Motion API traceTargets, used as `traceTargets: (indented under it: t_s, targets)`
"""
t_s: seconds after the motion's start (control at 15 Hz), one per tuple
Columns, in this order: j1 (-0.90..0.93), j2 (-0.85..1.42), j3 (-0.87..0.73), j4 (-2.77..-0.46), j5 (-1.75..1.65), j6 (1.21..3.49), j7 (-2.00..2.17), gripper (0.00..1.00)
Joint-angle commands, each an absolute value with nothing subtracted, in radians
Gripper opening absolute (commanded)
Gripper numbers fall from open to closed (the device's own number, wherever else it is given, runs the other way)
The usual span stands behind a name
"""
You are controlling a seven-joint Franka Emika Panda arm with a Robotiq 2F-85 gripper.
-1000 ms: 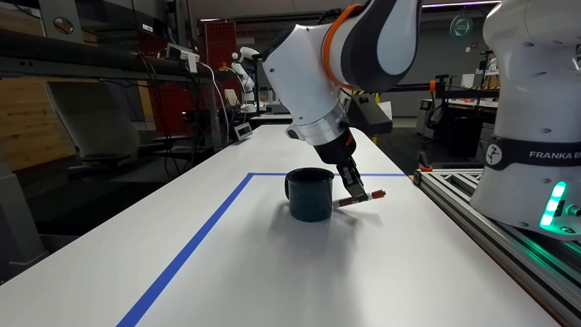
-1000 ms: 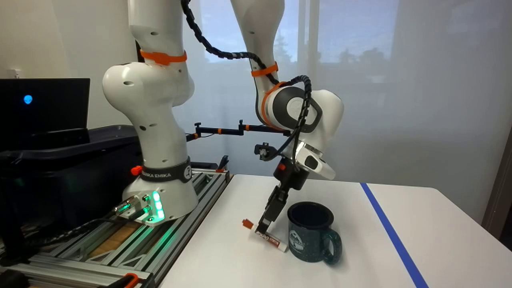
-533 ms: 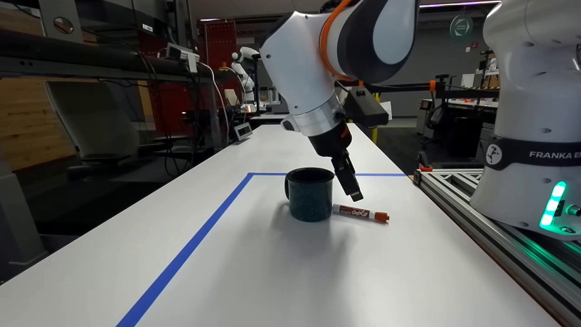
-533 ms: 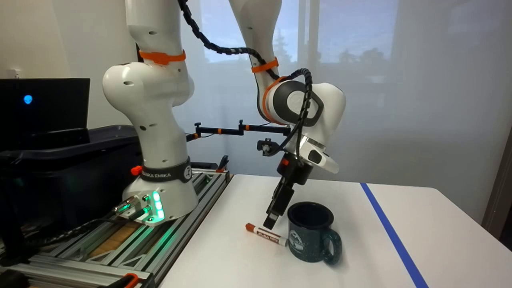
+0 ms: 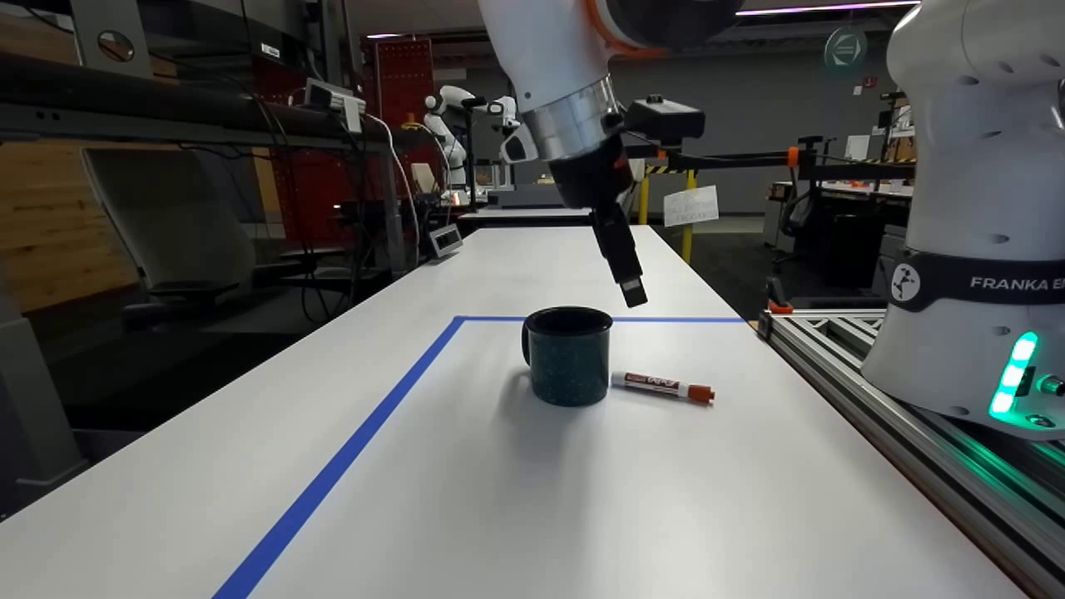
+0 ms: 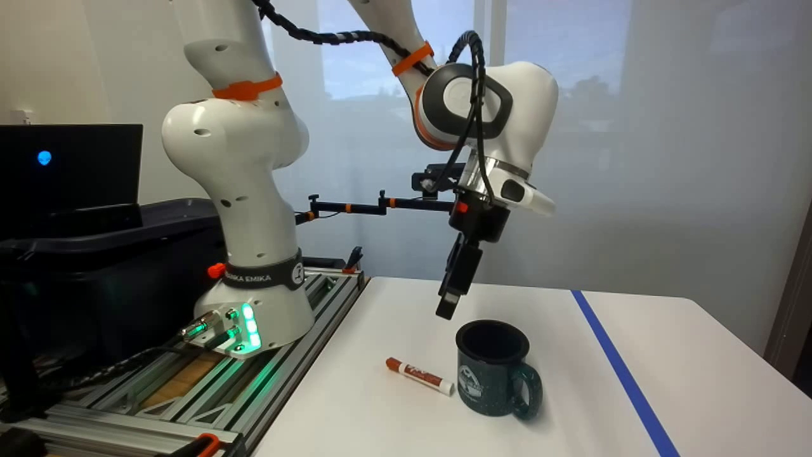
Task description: Remove the marker from the cup
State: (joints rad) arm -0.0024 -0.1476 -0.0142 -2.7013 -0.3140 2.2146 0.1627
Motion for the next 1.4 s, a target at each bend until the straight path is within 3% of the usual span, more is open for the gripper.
traceTargets:
  t_s: [0.0,0.6,1.33]
  targets:
    - [-0.018,-0.299,-0.016,-2.716,-0.284,2.119,0.089,1.00]
    - [-0.066,-0.441,-0.011,-2.710,-0.314,2.114,0.117,1.00]
    - [-0.066,-0.406,-0.006,-2.694,-0.305,2.114,0.122,1.00]
